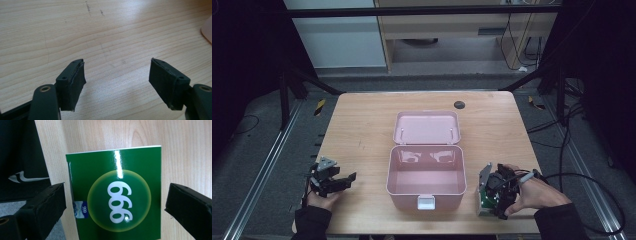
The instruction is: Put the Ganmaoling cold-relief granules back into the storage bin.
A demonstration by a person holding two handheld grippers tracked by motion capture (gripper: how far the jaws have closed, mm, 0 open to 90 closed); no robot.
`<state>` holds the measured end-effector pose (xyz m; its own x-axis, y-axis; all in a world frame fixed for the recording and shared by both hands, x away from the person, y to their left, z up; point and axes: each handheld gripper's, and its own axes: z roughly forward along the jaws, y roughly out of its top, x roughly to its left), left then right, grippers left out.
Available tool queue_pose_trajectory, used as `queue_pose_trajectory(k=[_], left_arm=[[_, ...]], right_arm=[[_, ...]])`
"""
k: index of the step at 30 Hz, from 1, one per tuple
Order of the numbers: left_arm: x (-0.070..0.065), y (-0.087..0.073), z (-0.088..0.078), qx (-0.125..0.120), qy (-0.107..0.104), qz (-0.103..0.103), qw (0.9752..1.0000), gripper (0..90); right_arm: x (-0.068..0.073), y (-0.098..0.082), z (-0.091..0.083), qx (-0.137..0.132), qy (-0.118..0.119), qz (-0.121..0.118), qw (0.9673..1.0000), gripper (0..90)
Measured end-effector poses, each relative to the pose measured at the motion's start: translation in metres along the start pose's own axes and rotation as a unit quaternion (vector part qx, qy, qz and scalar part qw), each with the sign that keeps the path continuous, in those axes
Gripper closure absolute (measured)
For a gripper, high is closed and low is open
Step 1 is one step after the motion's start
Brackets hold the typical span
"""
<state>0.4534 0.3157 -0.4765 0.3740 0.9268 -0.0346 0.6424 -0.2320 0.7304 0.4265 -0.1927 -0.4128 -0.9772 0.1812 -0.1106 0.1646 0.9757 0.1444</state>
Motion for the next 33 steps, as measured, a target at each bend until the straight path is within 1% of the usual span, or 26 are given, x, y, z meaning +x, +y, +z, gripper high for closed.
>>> queue_pose_trajectory(k=[4, 5, 7, 9, 10, 13, 15, 24, 25, 27, 30, 33], left_arm=[[0.000, 0.000, 0.000, 0.001, 0.000, 0.001, 1.0000, 27.9], [0.000, 0.000, 0.000, 0.001, 0.000, 0.001, 1.0000, 27.9], [-0.001, 0.000, 0.000, 0.000, -0.001, 0.001, 1.0000, 27.9], [-0.001, 0.000, 0.000, 0.000, -0.001, 0.001, 1.0000, 27.9], [0.000, 0.000, 0.000, 0.001, -0.001, 0.002, 1.0000, 27.9], [0.000, 0.000, 0.000, 0.001, 0.000, 0.002, 1.0000, 27.9], [0.000, 0.000, 0.000, 0.002, 0.000, 0.002, 1.0000, 27.9], [0.000, 0.000, 0.000, 0.002, 0.001, 0.001, 1.0000, 28.0], [-0.001, 0.000, 0.001, 0.002, 0.001, 0.001, 1.0000, 28.0], [0.000, 0.000, 0.000, 0.002, 0.001, 0.002, 1.0000, 28.1], [0.000, 0.000, 0.000, 0.001, 0.001, 0.003, 1.0000, 28.1], [0.000, 0.000, 0.000, 0.002, 0.001, 0.003, 1.0000, 28.1]], right_arm=[[0.000, 0.000, 0.004, 0.003, 0.002, -0.003, 1.0000, 3.4], [0.000, 0.000, 0.005, 0.004, 0.003, 0.001, 1.0000, 3.5], [0.000, -0.001, 0.007, 0.002, 0.005, 0.001, 1.0000, 3.8], [0.000, -0.001, 0.010, 0.007, 0.007, 0.004, 0.9999, 4.0], [-0.001, -0.002, 0.012, 0.007, 0.009, 0.000, 0.9999, 4.1], [-0.001, -0.001, 0.016, 0.012, 0.013, 0.004, 0.9998, 4.2], [-0.001, -0.002, 0.019, 0.011, 0.012, 0.000, 0.9999, 4.5], [-0.002, -0.002, 0.025, 0.019, 0.013, 0.003, 0.9997, 8.2], [-0.001, -0.002, 0.025, 0.021, 0.013, 0.009, 0.9996, 8.8], [-0.002, -0.002, 0.026, 0.022, 0.011, 0.004, 0.9997, 10.1], [-0.003, -0.002, 0.027, 0.025, 0.014, 0.007, 0.9996, 11.1], [-0.004, -0.002, 0.026, 0.023, 0.021, 0.009, 0.9995, 13.0]])
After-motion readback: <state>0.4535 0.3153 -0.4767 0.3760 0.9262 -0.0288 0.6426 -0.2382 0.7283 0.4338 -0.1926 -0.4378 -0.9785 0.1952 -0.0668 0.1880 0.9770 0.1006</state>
